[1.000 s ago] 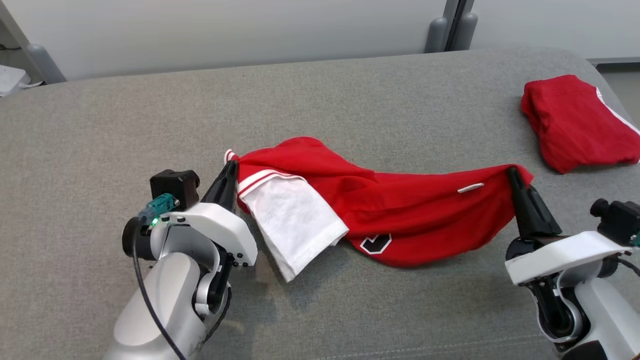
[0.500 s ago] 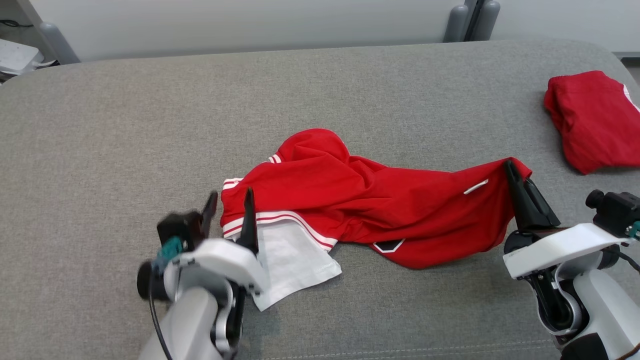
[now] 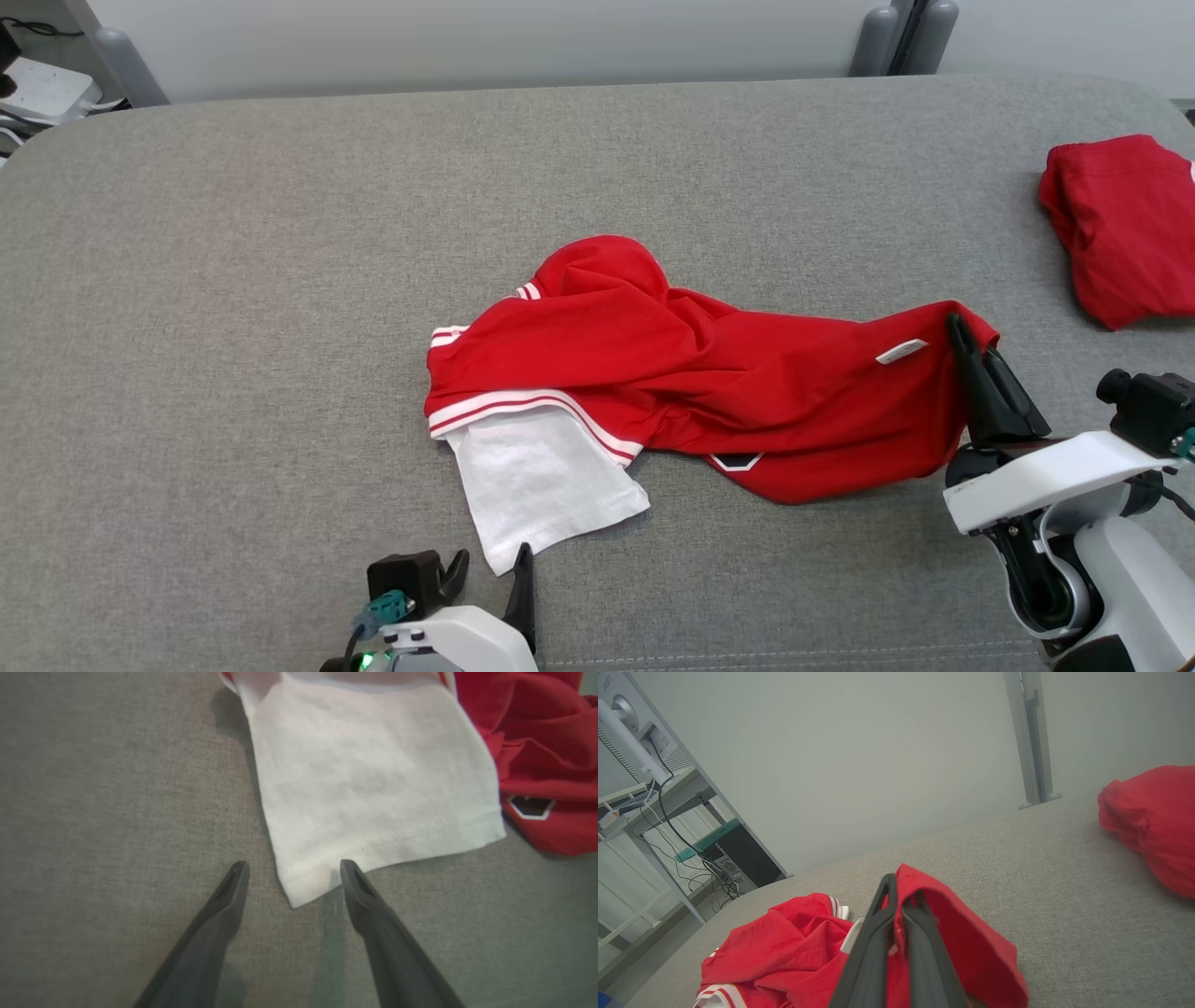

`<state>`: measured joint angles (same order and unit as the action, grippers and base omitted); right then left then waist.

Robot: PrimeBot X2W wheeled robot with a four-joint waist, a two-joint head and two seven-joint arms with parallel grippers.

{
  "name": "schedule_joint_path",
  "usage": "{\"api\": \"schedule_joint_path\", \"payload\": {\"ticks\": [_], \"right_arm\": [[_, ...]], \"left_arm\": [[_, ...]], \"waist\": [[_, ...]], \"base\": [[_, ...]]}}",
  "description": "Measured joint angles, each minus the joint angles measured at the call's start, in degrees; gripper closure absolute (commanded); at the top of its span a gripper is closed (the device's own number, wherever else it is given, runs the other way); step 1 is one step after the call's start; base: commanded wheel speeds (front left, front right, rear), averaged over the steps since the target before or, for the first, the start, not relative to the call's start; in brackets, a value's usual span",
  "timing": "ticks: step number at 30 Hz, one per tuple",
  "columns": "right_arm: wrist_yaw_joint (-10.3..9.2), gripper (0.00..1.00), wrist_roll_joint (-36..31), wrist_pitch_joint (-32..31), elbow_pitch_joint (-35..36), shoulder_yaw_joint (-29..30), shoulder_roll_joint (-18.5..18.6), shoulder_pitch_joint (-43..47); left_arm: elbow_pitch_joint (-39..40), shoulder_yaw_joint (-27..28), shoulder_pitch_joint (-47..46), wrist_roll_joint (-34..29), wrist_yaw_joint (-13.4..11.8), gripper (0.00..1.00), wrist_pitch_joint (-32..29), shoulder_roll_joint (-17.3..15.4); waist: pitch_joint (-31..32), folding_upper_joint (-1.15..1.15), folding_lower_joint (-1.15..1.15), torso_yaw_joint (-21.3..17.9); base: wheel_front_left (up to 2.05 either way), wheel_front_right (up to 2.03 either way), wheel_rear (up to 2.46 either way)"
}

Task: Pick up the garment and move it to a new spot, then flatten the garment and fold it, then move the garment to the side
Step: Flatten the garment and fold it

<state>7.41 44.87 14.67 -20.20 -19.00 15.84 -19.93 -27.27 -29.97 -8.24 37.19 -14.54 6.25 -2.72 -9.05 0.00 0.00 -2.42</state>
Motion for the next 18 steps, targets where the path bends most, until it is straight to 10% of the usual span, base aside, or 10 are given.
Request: {"api": "schedule_joint_path", "payload": {"ticks": [5, 8, 18], "right_arm": [[0.0, 1.0, 0.0, 0.0, 0.0, -0.2, 0.3, 0.0], [0.0, 1.0, 0.0, 0.0, 0.0, -0.2, 0.4, 0.0], [0.0, 1.0, 0.0, 0.0, -0.5, -0.2, 0.6, 0.0]], "left_arm": [[-0.1, -1.4, -0.1, 0.0, -1.4, 0.0, -1.4, 0.0], [-0.5, -1.6, -0.4, 0.0, -1.7, 1.0, -1.2, -0.1], [0.2, 0.4, -0.5, 4.3, 0.5, 1.0, -0.1, 0.0]], "waist": [[0.1, 0.0, 0.0, -0.4], [0.2, 0.0, 0.0, -0.5], [1.1, 0.0, 0.0, -0.1]], "base": [[0.0, 0.0, 0.0], [0.0, 0.0, 0.0], [0.0, 0.0, 0.0]]}}
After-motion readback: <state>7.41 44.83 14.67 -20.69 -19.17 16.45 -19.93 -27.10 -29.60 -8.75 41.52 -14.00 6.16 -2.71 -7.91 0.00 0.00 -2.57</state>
